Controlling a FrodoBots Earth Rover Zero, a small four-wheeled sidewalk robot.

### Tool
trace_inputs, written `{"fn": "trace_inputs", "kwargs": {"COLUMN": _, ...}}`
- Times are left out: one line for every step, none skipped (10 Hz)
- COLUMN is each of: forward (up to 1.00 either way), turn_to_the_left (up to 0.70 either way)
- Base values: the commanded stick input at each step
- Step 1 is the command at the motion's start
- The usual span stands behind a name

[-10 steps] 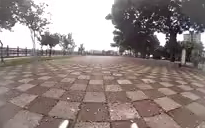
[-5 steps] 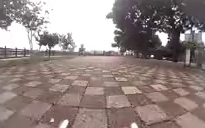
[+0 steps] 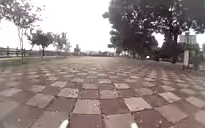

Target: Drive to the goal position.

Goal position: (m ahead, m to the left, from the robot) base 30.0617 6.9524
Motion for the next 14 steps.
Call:
{"fn": "trace_inputs", "kwargs": {"forward": 1.0, "turn_to_the_left": 0.0}}
{"fn": "trace_inputs", "kwargs": {"forward": 1.0, "turn_to_the_left": 0.0}}
{"fn": "trace_inputs", "kwargs": {"forward": 1.0, "turn_to_the_left": 0.0}}
{"fn": "trace_inputs", "kwargs": {"forward": 1.0, "turn_to_the_left": 0.0}}
{"fn": "trace_inputs", "kwargs": {"forward": 1.0, "turn_to_the_left": 0.0}}
{"fn": "trace_inputs", "kwargs": {"forward": 1.0, "turn_to_the_left": 0.0}}
{"fn": "trace_inputs", "kwargs": {"forward": 1.0, "turn_to_the_left": 0.0}}
{"fn": "trace_inputs", "kwargs": {"forward": 1.0, "turn_to_the_left": 0.0}}
{"fn": "trace_inputs", "kwargs": {"forward": 1.0, "turn_to_the_left": 0.0}}
{"fn": "trace_inputs", "kwargs": {"forward": 1.0, "turn_to_the_left": 0.0}}
{"fn": "trace_inputs", "kwargs": {"forward": 1.0, "turn_to_the_left": 0.0}}
{"fn": "trace_inputs", "kwargs": {"forward": 1.0, "turn_to_the_left": 0.0}}
{"fn": "trace_inputs", "kwargs": {"forward": 1.0, "turn_to_the_left": 0.0}}
{"fn": "trace_inputs", "kwargs": {"forward": 1.0, "turn_to_the_left": 0.0}}
